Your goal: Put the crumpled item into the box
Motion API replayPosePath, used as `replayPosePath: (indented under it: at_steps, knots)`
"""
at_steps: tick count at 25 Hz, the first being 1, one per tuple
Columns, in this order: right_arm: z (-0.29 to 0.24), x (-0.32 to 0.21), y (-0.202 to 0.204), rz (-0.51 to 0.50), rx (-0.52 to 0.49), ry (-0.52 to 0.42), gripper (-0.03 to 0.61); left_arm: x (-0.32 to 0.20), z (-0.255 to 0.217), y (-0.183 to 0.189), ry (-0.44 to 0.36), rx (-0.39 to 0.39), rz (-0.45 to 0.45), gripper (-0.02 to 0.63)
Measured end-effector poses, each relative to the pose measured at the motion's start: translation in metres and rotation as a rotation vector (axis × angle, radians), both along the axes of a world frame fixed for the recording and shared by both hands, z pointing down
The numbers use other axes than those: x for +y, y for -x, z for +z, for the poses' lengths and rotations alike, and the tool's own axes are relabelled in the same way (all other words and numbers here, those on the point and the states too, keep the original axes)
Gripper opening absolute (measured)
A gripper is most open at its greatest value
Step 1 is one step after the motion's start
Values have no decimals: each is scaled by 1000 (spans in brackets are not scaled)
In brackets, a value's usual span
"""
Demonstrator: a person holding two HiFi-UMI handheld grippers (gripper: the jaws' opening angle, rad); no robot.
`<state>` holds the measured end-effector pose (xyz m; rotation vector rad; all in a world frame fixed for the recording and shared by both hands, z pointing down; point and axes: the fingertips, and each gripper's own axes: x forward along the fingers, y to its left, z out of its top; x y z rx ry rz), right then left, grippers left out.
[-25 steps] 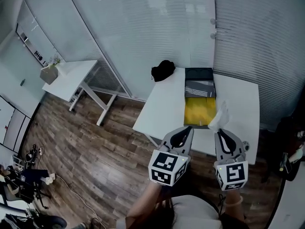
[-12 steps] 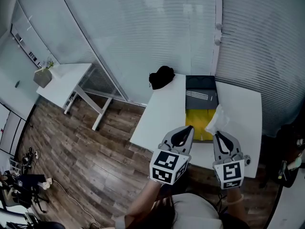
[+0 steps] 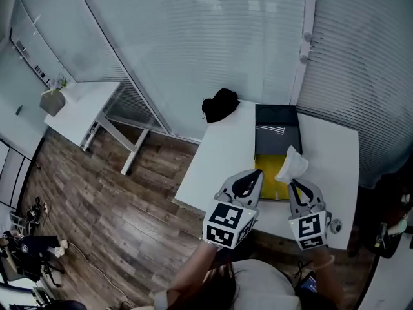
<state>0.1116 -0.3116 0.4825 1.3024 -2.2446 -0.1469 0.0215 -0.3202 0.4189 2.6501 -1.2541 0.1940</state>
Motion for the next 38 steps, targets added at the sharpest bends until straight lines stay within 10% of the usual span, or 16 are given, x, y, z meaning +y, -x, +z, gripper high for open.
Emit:
replayPosePath:
  at_steps: [38]
  knots:
    - [172,-54,9,-237,427,380,44,-34,20,-9,47,-12,27,15]
